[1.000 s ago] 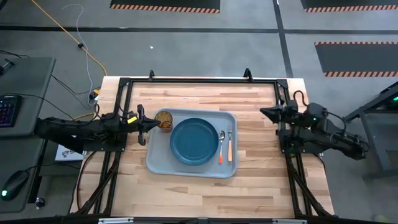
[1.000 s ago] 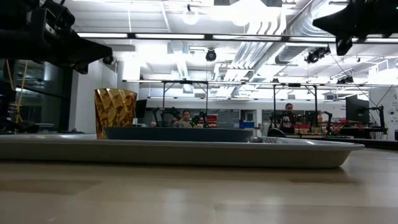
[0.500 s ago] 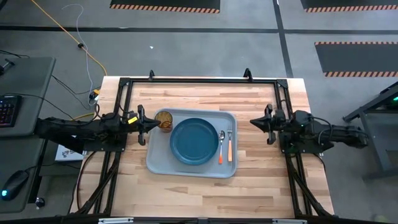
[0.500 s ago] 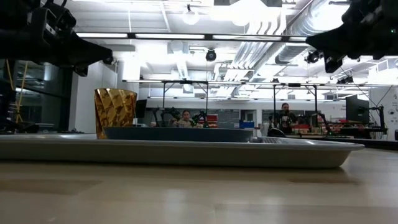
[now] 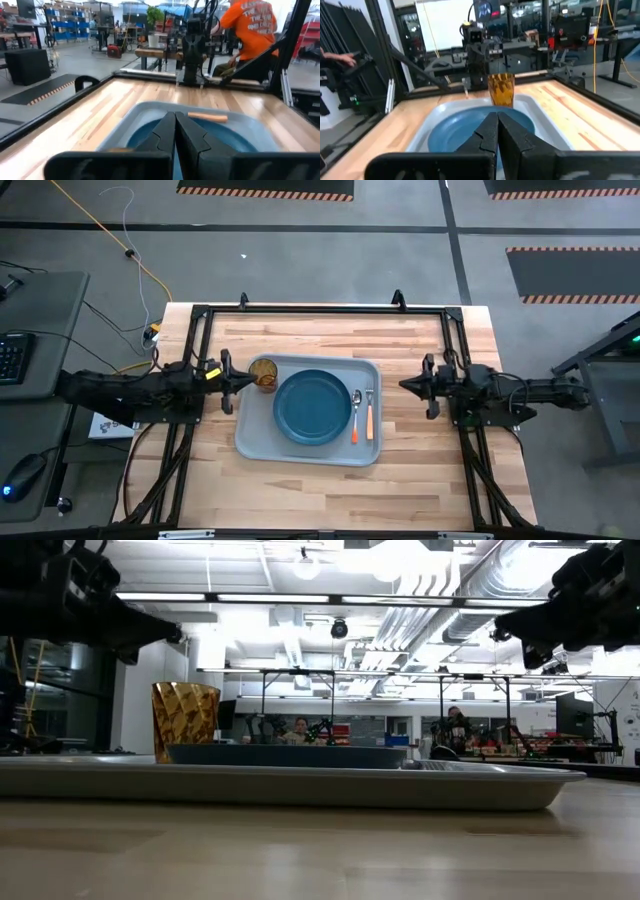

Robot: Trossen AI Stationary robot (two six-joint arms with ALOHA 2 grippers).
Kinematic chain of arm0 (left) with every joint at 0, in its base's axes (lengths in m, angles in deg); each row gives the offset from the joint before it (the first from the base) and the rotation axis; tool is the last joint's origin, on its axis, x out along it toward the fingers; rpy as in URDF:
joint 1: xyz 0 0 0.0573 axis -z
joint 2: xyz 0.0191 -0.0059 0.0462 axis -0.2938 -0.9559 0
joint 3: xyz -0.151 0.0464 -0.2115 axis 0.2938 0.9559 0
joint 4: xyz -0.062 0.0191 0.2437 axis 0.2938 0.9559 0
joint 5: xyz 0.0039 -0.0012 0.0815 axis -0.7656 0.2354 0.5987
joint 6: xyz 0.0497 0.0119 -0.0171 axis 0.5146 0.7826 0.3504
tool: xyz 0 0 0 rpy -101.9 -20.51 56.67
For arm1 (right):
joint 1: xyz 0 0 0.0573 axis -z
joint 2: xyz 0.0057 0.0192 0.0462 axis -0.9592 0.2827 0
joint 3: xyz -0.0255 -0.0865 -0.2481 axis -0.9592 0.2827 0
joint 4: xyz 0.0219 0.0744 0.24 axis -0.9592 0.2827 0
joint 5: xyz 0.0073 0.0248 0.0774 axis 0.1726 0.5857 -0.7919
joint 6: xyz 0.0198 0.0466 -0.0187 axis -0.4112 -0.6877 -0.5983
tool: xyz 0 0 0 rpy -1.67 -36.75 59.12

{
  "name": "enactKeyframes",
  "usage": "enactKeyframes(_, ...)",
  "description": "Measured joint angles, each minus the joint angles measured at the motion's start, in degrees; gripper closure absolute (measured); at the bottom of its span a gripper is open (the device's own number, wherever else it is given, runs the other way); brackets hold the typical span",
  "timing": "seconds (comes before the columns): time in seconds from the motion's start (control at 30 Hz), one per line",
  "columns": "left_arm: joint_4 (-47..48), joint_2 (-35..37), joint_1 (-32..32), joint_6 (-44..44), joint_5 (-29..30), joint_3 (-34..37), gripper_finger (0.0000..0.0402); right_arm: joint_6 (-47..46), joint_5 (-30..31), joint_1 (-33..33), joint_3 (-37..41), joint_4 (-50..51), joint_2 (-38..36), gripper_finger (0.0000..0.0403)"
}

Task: Pick and place plate/cup/fork/spoon on tray
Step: Return to Home Position

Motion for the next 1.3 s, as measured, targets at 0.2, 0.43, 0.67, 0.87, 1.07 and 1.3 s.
enactKeyframes(0.2,10.1,6.5,0.0,-0.1,-2.3,-0.1,0.0401,-1.1,2.3,0.1,0.0,4.2,0.1,0.0403)
enactKeyframes(0.43,11.6,12.1,0.0,-0.1,-6.7,-0.1,0.0401,-1.1,2.1,0.0,0.0,6.5,0.4,0.0403)
enactKeyframes(0.67,11.6,11.6,0.0,0.0,-7.0,-0.1,0.0401,-1.1,2.1,0.0,0.0,8.8,0.4,0.0403)
enactKeyframes(0.87,11.6,12.0,0.0,0.0,-7.0,0.0,0.0401,-1.1,1.2,0.2,0.0,9.0,-6.5,0.0402)
enactKeyframes(1.07,11.2,12.0,0.0,0.0,-6.8,0.0,0.0401,-1.1,1.6,0.1,0.0,5.6,-7.8,0.0402)
enactKeyframes(1.3,11.1,12.0,0.0,0.0,-6.1,0.0,0.0401,-1.1,1.5,0.8,0.0,7.3,-7.8,0.0402)
